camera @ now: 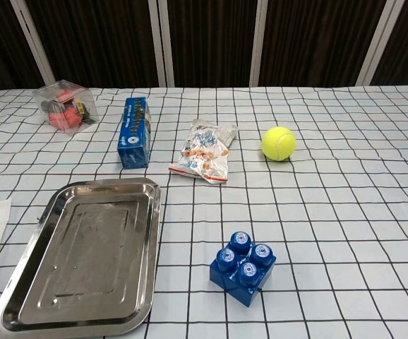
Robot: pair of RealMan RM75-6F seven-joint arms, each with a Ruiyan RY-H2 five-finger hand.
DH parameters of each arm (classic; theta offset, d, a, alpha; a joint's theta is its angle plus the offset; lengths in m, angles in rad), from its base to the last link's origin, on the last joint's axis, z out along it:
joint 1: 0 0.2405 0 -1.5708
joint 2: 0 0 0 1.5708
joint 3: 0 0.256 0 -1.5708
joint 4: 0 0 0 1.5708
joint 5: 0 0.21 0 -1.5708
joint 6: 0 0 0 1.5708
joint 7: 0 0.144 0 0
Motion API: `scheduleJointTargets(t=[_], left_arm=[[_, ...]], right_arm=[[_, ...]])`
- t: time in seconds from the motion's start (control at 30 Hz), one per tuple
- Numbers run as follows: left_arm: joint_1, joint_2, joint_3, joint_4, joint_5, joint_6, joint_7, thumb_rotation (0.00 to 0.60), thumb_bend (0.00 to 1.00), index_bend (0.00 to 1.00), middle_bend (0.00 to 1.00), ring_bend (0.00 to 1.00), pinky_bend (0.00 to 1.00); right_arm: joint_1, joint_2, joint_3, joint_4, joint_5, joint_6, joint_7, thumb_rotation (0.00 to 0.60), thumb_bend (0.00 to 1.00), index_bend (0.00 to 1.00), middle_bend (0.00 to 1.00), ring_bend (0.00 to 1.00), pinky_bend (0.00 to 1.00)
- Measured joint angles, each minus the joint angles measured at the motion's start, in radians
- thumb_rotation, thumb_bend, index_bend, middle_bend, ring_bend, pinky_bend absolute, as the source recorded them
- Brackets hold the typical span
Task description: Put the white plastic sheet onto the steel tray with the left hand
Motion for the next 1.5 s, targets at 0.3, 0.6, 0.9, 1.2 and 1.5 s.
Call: scheduleJointTargets(t=[0.3, 0.6, 0.9, 1.2, 1.5], left_arm=[[-0.001, -0.010, -0.002, 0.001, -0.016, -0.007, 0.038, 0.600, 0.12, 0.36, 0.00, 0.00, 0.00], [-0.012, -0.046, -0.011, 0.003, -0.033, -0.021, 0.069, 0.600, 0.20, 0.45, 0.00, 0.00, 0.00], [-0.017, -0.065, -0.009, 0.012, -0.033, -0.020, 0.047, 0.600, 0.44, 0.55, 0.00, 0.00, 0.00], [-0.015, -0.063, -0.005, 0.018, -0.024, 0.001, 0.011, 0.600, 0.49, 0.58, 0.01, 0.00, 0.00], [-0.023, -0.017, -0.045, -0.035, 0.014, 0.096, -0.030, 0.600, 0.49, 0.58, 0.02, 0.00, 0.00]], right_arm=[[0.000, 0.001, 0.001, -0.006, 0.005, -0.003, 0.004, 0.600, 0.31, 0.00, 0.00, 0.00, 0.00], [-0.002, 0.002, 0.002, -0.010, 0.004, 0.001, 0.010, 0.600, 0.31, 0.00, 0.00, 0.00, 0.00], [-0.003, 0.003, 0.002, -0.009, 0.005, 0.001, 0.015, 0.600, 0.31, 0.00, 0.00, 0.00, 0.00], [-0.005, 0.003, 0.002, -0.011, 0.005, 0.003, 0.013, 0.600, 0.31, 0.00, 0.00, 0.00, 0.00], [-0.003, 0.005, 0.004, -0.010, 0.006, -0.002, 0.018, 0.600, 0.31, 0.00, 0.00, 0.00, 0.00]])
